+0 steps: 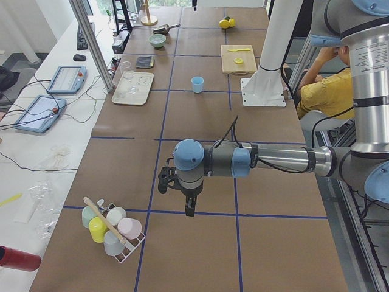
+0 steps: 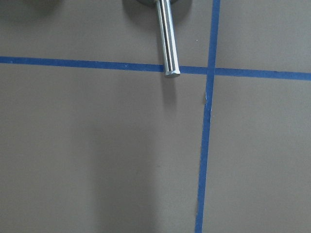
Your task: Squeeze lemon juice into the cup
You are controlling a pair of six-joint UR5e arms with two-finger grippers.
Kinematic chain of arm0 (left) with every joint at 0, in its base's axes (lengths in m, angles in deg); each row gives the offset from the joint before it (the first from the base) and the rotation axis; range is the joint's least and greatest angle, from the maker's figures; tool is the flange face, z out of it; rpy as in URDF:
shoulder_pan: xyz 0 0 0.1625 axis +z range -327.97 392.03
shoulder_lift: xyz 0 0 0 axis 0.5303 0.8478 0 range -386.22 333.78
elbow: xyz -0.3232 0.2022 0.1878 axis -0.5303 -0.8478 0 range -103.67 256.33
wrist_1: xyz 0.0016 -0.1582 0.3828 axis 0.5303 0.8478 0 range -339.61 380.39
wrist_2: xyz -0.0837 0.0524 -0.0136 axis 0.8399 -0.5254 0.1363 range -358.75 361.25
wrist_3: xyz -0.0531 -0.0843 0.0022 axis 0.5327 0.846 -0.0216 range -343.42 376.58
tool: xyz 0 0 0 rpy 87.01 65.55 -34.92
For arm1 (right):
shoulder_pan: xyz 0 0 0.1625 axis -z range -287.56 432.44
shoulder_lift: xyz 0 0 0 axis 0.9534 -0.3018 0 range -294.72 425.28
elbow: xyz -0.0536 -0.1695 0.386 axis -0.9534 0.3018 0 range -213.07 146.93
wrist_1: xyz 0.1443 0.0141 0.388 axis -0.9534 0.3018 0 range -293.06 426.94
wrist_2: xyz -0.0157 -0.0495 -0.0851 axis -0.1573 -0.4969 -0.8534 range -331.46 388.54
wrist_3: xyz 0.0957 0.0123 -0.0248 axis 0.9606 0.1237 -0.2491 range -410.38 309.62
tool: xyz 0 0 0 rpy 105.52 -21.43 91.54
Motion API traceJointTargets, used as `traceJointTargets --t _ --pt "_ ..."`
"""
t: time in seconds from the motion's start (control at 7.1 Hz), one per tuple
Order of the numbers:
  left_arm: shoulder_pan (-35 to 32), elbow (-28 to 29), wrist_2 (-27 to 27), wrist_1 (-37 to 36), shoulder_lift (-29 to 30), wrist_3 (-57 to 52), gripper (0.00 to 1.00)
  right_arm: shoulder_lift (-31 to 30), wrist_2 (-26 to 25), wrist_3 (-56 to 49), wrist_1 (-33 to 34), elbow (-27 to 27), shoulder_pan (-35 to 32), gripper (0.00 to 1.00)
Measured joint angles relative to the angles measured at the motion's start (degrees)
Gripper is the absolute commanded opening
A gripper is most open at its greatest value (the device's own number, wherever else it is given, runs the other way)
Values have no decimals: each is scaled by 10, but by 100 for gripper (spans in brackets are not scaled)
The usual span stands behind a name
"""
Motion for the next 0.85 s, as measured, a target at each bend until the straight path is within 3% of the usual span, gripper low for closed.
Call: traceJointTargets --t 0.56,0.85 --pt "4 8 7 16 2 -18 100 -1 1 0 0 -4 0 100" --pt "4 33 6 12 36 -16 100 1 1 0 1 -6 0 100"
